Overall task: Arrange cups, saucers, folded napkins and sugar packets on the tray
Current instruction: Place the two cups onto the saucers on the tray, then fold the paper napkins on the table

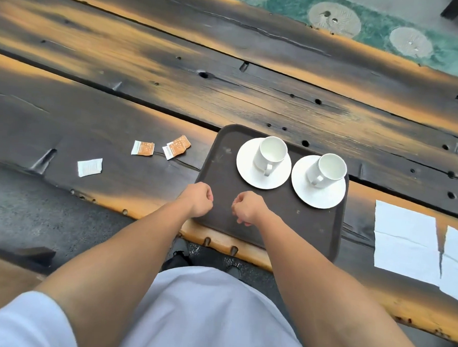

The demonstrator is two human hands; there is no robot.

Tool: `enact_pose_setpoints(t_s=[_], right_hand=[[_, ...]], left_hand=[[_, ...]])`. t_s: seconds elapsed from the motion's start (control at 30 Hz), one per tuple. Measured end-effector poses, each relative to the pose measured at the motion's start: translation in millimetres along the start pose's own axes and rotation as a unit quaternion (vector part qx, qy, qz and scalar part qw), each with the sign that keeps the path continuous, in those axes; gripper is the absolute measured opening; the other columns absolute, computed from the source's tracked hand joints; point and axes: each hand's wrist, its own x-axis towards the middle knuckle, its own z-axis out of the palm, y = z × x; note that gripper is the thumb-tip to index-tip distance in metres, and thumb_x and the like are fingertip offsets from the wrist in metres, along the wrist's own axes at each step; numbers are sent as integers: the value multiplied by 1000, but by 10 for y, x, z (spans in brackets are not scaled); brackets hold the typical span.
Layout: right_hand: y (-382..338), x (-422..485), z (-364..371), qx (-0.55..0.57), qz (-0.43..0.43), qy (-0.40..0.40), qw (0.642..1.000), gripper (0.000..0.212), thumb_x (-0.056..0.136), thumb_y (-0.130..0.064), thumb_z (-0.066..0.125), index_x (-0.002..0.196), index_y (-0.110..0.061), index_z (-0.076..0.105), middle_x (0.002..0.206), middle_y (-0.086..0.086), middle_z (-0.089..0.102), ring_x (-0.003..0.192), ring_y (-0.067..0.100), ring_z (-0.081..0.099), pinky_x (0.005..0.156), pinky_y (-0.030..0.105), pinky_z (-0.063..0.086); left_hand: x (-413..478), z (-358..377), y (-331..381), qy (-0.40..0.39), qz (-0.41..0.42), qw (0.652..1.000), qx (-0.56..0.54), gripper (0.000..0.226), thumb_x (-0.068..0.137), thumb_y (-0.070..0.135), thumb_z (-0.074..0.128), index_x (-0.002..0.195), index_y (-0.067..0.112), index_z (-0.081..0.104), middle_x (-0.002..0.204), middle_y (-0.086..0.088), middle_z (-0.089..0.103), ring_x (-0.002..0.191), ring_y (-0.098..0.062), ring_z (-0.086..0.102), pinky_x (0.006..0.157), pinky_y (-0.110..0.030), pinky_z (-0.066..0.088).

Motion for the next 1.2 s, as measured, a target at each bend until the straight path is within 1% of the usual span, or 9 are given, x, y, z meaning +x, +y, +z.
enact_pose_setpoints(t_s=[0.13,0.3,0.43,0.6,0.67,0.8,0.9,1.1,1.2], right_hand=[[-137,-23,10,20,4,12,1000,23,88,-15,46,100,-8,64,99,17,74,90,36,73,79,43,61],[168,-195,-201,68,15,60,996,19,88,-14,47,96,-10,64,97,16,72,87,33,72,71,38,59],[866,-342,-511,83,41,86,992,20,89,-14,47,97,-8,64,95,13,71,93,32,70,71,36,55],[2064,-566,-987,66,62,116,989,27,91,-15,47,104,-5,68,96,12,71,92,27,65,84,36,54],[2612,-688,-1207,65,75,132,986,26,90,-14,48,101,-5,69,99,13,72,95,29,67,86,34,54],[3740,-1083,-1649,84,142,157,974,22,90,-17,50,100,-7,67,103,13,69,93,32,67,84,39,58],[4402,-1379,-1986,94,205,143,964,25,87,-12,48,99,0,67,96,18,71,86,32,71,80,45,61],[4718,-1379,-2460,99,178,176,963,31,87,-7,45,106,4,66,102,23,70,93,35,69,83,43,59],[4673,-1222,-2537,90,148,181,968,31,84,-7,44,105,1,66,105,21,69,90,32,66,75,38,55]], left_hand=[[187,-113,56,-30,36,995,83,14,90,12,50,87,20,62,105,-6,67,99,-28,63,85,-34,54],[254,97,609,-63,97,985,129,13,88,14,52,88,20,64,102,-5,68,96,-28,63,86,-37,55],[169,653,1153,-107,136,974,147,15,86,11,50,87,17,64,93,-3,67,93,-26,66,84,-36,56],[87,1670,1959,-110,157,970,150,16,89,12,51,93,15,66,101,-4,69,100,-26,63,87,-32,51],[15,2159,2367,-126,157,973,117,17,89,12,50,90,12,67,97,-7,72,96,-30,68,86,-36,56],[-212,2957,3229,-177,187,962,87,18,89,10,50,77,18,61,87,-7,72,86,-30,71,78,-36,58],[-375,3308,3721,-181,206,959,74,16,89,8,52,82,17,64,87,-4,67,82,-25,62,76,-30,52],[-292,3498,4005,-168,176,963,116,18,86,5,51,90,12,68,96,-9,72,94,-28,68,80,-33,55],[-99,3447,3962,-149,145,970,122,19,87,5,48,89,11,66,97,-11,72,94,-31,70,76,-32,57]])
